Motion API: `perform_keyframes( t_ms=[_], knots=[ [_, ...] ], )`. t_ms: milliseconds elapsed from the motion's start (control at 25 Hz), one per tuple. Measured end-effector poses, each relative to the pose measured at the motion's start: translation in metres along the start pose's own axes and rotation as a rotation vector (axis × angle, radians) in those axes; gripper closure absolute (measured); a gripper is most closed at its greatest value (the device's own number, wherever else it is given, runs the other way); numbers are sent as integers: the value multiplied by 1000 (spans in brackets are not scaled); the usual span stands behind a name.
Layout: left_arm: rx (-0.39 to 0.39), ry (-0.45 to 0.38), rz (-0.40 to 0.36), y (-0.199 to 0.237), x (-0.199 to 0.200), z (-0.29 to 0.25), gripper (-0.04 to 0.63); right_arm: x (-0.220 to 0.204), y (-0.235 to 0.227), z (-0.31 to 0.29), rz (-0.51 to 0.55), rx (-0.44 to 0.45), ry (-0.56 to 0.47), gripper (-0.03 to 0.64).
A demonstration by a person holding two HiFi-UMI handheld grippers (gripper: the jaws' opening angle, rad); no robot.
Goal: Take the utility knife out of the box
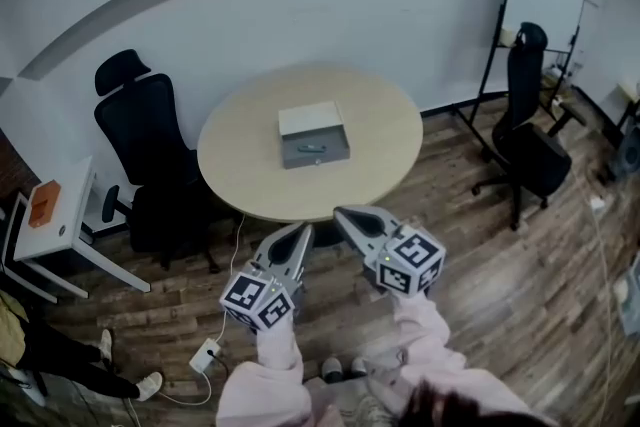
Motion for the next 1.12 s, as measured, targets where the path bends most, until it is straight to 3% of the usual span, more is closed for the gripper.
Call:
perform_keyframes(
  t_ms=[480,1120],
  knots=[
    [14,26,21,-11,-18,-11,594,-11,-16,16,-34,-10,4,615],
    [-15,41,31,47,-17,-71,595,-15,-78,-31,-59,-48,12,615]
  ],
)
Point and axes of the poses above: the fingertips, and each gripper's own axes: z backward along the fingers, y to its left, x out of its top, the point moved 8 cm from there along z, backward along the fingers, and after that the axes turned 15 degrees about x, right-handed, at the moved point
